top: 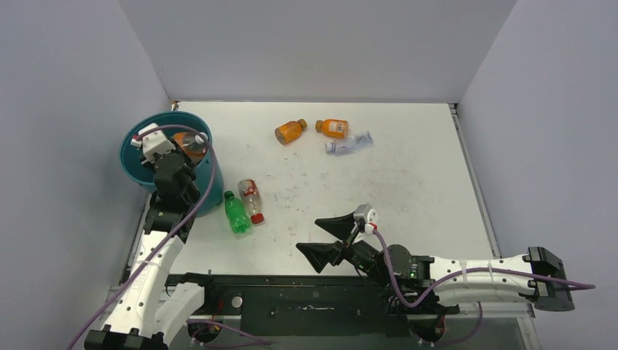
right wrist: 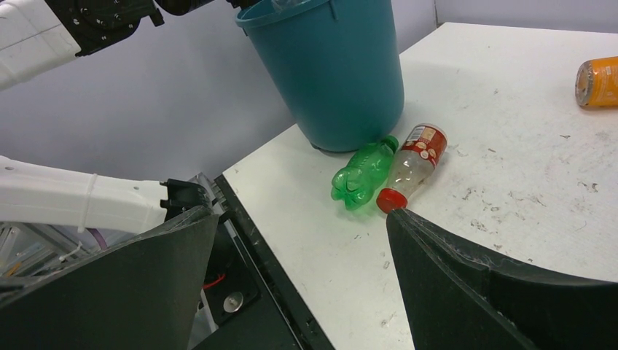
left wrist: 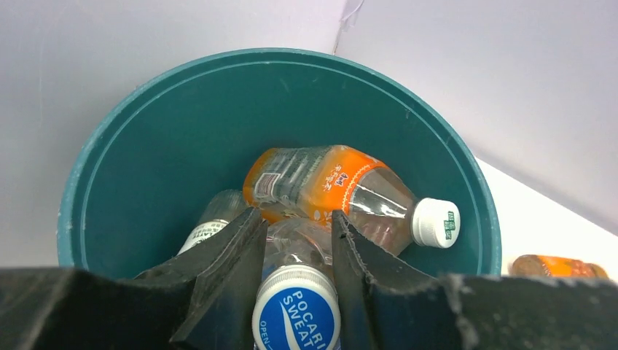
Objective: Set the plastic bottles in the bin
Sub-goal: Place the plastic bottle in the trash bin.
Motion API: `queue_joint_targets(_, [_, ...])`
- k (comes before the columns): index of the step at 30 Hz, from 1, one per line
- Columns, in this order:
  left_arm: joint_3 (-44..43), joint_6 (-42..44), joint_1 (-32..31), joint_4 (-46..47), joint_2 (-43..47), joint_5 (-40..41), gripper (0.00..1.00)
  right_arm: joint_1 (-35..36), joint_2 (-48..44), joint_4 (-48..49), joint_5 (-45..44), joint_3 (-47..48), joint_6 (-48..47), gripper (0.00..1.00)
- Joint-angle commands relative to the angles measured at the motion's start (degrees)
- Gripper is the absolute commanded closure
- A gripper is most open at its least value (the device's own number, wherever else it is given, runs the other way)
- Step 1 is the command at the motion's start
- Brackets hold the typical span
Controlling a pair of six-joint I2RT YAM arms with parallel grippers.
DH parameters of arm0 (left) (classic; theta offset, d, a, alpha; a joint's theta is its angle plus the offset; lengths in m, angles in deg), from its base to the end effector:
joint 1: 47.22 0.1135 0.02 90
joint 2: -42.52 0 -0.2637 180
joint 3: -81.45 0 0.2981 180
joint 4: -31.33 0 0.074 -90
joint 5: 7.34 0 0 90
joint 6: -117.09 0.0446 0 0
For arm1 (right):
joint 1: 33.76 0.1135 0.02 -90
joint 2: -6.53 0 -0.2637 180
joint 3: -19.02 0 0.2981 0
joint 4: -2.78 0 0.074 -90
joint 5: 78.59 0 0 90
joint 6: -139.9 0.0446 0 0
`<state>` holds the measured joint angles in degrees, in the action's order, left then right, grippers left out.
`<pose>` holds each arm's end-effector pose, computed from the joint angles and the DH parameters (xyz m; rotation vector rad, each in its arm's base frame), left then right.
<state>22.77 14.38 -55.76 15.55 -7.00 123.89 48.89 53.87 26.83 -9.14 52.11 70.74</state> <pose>0.2515 -0.0080 0.3491 -0.5870 1.5610 0.3250 0.0468 0.2403 0.2537 -0.4921 1.4493 1.2274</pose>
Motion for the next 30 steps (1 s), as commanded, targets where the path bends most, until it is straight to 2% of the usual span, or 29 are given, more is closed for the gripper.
queue_joint_targets(1, [3.9, -5.5, 1.5, -3.0, 0.7, -3.5, 1.00, 0.4, -0.9, 1.5, -0.5, -0.2, 0.4, 0.10])
queue_joint_targets(9, [7.6, -12.6, 5.9, -4.8, 1.1, -8.0, 1.00, 0.4, -1.0, 2.0, -0.4, -0.6, 0.6, 0.10])
queue_joint_targets(13, [5.7, -13.2, 6.6, -6.5, 2.0, -9.4, 1.00, 0.4, -2.2, 1.2, -0.4, -0.6, 0.4, 0.10])
queue_joint_targets(23, [-14.8, 2.0, 1.3, -13.4, 1.7, 2.0, 1.00, 0.4, -3.2, 0.5, 0.3, 0.4, -0.2, 0.10])
queue_joint_targets(30, [-18.9, 11.9, -0.9, -9.1, 2.3, 8.8, 1.00, 0.4, -2.0, -1.4, 1.5, 2.3, -0.7, 0.10])
